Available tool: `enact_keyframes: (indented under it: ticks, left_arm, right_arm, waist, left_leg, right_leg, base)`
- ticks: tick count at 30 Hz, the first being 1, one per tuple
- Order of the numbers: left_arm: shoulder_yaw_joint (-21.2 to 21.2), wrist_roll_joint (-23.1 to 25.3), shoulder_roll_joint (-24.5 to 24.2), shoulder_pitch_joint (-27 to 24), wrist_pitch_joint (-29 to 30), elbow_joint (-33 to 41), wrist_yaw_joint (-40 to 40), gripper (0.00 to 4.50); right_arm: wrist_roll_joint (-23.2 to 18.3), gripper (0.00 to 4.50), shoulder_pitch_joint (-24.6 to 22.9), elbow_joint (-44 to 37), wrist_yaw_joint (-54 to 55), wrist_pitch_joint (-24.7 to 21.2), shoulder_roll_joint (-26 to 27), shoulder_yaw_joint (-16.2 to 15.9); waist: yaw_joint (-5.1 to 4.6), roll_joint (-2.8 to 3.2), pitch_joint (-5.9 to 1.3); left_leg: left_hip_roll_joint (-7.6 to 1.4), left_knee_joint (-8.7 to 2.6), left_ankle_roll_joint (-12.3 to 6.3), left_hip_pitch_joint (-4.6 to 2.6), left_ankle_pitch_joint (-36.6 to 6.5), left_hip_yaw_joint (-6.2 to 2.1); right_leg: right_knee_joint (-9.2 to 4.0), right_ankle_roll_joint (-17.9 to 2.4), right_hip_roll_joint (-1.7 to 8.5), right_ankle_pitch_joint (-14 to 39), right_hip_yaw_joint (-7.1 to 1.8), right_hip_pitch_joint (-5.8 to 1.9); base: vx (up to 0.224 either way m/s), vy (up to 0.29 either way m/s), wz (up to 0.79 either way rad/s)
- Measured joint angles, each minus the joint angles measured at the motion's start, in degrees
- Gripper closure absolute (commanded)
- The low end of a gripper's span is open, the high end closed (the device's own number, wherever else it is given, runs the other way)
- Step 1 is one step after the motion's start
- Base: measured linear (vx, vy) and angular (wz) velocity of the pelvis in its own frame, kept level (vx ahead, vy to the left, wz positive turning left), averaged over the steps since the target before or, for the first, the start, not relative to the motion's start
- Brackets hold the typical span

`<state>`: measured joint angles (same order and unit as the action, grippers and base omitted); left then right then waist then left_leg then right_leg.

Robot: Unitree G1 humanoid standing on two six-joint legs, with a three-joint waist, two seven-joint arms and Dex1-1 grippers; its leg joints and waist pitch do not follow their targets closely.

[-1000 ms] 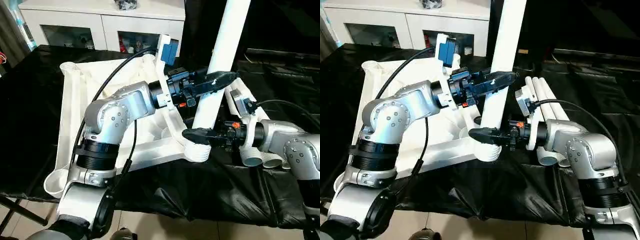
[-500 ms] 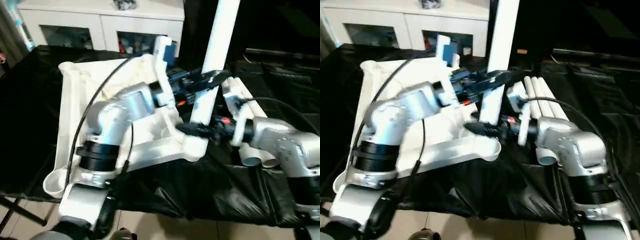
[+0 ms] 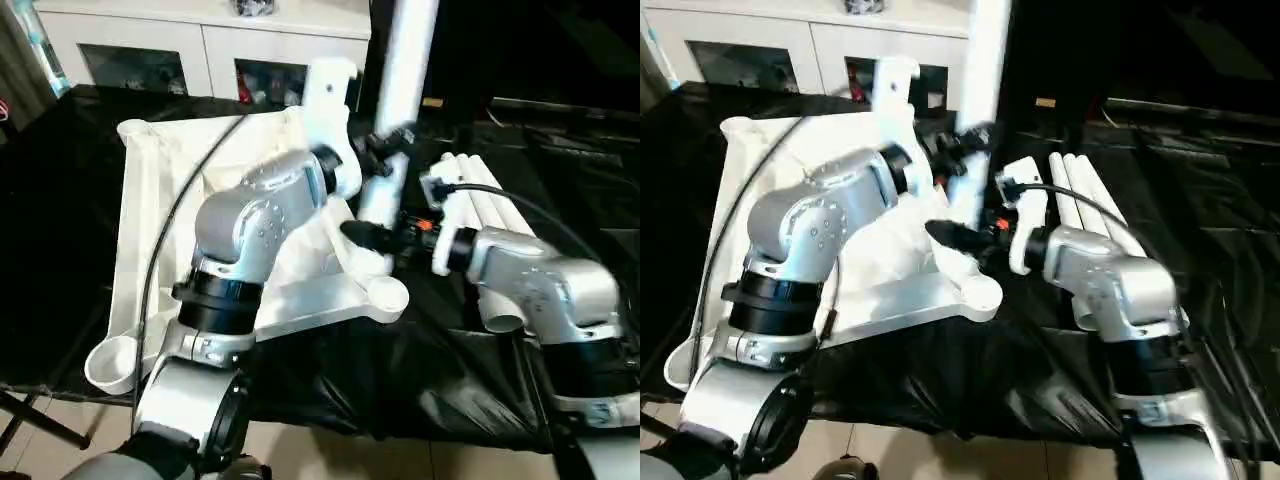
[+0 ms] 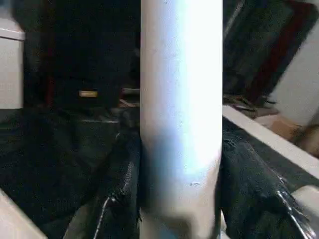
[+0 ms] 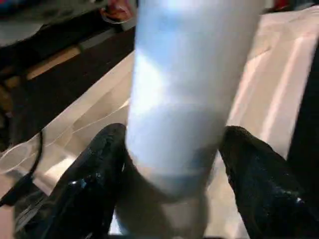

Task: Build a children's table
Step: Pick table leg

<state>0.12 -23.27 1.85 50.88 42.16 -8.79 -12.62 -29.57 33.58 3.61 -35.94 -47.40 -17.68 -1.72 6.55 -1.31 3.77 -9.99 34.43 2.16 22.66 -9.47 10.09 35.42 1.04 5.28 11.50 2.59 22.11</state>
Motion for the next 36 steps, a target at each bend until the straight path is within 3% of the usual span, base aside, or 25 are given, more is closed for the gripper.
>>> enact_keyframes:
  ticks: [1, 5, 6, 12, 15, 21, 26, 33, 36]
  left_arm:
    - [0.0, 0.4, 0.2, 0.1, -0.1, 0.0, 0.5, 2.66]
    - [0.0, 0.7, 0.6, 0.5, -0.2, 0.0, 1.1, 2.66]
    - [0.0, 0.7, 0.7, 0.5, -0.2, 0.0, 1.1, 2.66]
    - [0.0, 0.9, 1.2, 0.5, -0.2, 0.0, 1.6, 2.66]
    - [0.0, 1.1, 1.2, 0.5, -0.2, 0.0, 1.7, 1.96]
    - [0.1, 1.0, 1.0, 0.6, -0.2, -0.1, 0.9, 1.55]
    - [3.1, -3.2, 0.4, 0.7, -1.4, -1.5, -4.2, 1.41]
    - [6.3, -10.7, -2.4, 0.7, 0.8, -2.2, -14.9, 1.41]
    - [6.2, -12.0, -3.4, 0.7, 2.2, -2.0, -17.6, 1.75]
  right_arm:
    - [0.1, 1.69, 0.1, 0.0, 0.7, 0.0, 0.4, 0.1]
    - [0.0, 1.72, 0.2, 0.1, 1.3, -0.3, 1.3, 0.1]
    - [0.0, 2.06, 0.2, 0.1, 1.4, -0.4, 1.3, 0.1]
    - [-0.1, 2.48, 0.7, 1.5, 2.1, -0.6, 1.9, 1.0]
    - [-0.1, 2.55, 0.7, 1.6, 1.9, -0.6, 1.8, 1.2]
    - [-1.3, 2.56, -0.4, 0.8, -1.4, -0.7, 0.2, 1.2]
    - [-5.4, 2.56, -4.7, -3.4, -10.1, -1.2, -4.5, 1.5]
    - [-8.1, 2.57, -5.6, -4.7, -16.1, -1.3, -6.2, 2.3]
    - [-8.7, 2.57, -5.9, -5.2, -17.4, -1.3, -6.9, 2.3]
  waist:
    - [0.07, -0.01, 0.00]
    - [0.09, -0.03, 0.01]
    - [0.09, -0.04, 0.02]
    - [0.02, -0.05, 0.02]
    - [0.05, -0.05, 0.02]
    - [0.08, -0.05, 0.02]
    - [0.24, -0.04, 0.02]
    - [0.07, -0.02, 0.01]
    - [0.15, -0.02, 0.01]
  left_leg:
    - [0.00, 0.00, 0.00, 0.00, 0.0, 0.00]
    - [0.00, 0.01, 0.00, 0.03, 0.0, 0.00]
    - [0.00, 0.00, 0.00, 0.04, 0.0, 0.00]
    - [0.00, 0.00, 0.00, 0.03, 0.0, 0.00]
    - [0.00, 0.00, 0.00, 0.04, 0.0, 0.00]
    - [0.00, 0.00, 0.00, 0.04, 0.0, 0.00]
    - [0.00, 0.01, -0.02, 0.07, 0.0, -0.01]
    - [0.00, 0.02, -0.01, 0.03, 0.0, -0.01]
    - [0.00, 0.03, -0.01, 0.03, 0.0, -0.01]
  right_leg:
    - [0.00, 0.0, 0.00, 0.0, 0.00, 0.00]
    - [-0.03, 0.0, 0.00, 0.0, 0.00, 0.00]
    - [-0.02, 0.0, 0.00, 0.0, 0.00, 0.00]
    - [-0.02, 0.0, 0.00, 0.0, 0.00, 0.00]
    - [-0.04, 0.0, 0.00, 0.0, 0.00, 0.00]
    - [-0.04, 0.0, 0.00, 0.0, 0.00, 0.00]
    - [-0.05, 0.0, 0.00, 0.0, 0.01, 0.00]
    - [0.01, 0.0, 0.00, -0.1, 0.01, 0.01]
    - [0.01, 0.0, 0.00, -0.1, 0.00, 0.01]
  base:
    - [0.000, 0.000, 0.00]
    - [0.000, 0.000, 0.00]
    - [0.000, 0.000, 0.00]
    - [0.000, 0.000, 0.00]
    - [0.000, 0.000, 0.00]
    - [0.000, 0.000, 0.00]
    - [0.000, 0.000, 0.00]
    - [0.000, 0.000, 0.00]
    - [0.000, 0.000, 0.00]
